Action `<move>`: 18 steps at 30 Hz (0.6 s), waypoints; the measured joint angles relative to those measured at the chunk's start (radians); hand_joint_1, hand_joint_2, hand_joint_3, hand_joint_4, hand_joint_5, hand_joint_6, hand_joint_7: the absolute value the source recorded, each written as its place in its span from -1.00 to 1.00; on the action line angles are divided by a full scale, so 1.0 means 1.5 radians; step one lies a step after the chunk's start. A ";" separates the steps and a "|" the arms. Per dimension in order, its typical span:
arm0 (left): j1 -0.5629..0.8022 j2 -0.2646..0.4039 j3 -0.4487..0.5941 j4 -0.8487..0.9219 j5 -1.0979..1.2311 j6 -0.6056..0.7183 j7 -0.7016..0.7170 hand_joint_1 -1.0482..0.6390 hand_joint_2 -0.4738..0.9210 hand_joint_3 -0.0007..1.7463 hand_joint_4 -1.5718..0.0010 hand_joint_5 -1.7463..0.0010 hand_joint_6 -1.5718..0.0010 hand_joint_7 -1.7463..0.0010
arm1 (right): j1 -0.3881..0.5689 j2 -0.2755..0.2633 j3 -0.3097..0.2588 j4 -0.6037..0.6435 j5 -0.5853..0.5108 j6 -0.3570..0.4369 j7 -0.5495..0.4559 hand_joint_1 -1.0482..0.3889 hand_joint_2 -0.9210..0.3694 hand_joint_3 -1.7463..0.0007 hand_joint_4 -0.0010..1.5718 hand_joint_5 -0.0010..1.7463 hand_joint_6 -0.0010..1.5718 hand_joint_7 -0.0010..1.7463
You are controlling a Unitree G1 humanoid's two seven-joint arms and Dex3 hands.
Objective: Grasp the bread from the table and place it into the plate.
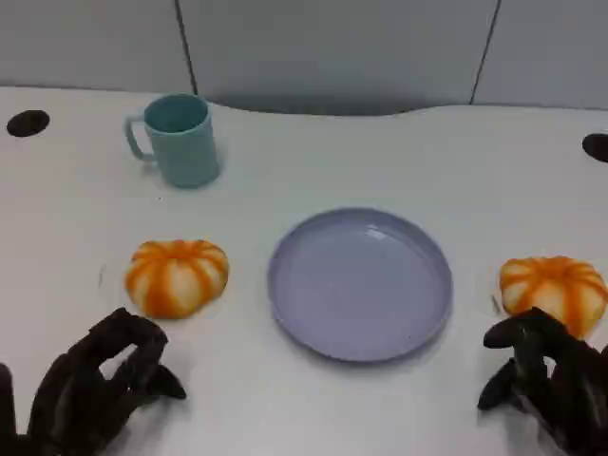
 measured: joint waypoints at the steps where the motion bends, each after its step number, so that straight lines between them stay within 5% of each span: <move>1: 0.000 0.000 0.000 0.000 0.000 0.002 0.000 -0.30 1.00 -0.69 0.28 -1.00 0.44 -0.77 | 0.000 0.000 0.000 0.000 0.000 0.000 0.000 0.00 -1.00 0.33 -0.23 1.00 -0.49 0.92; 18: 0.000 0.000 0.003 0.000 0.002 -0.017 0.000 -0.33 1.00 -0.67 0.30 -1.00 0.42 -0.69 | -0.001 0.001 0.001 -0.002 -0.001 0.007 -0.001 0.00 -1.00 0.33 -0.23 1.00 -0.49 0.93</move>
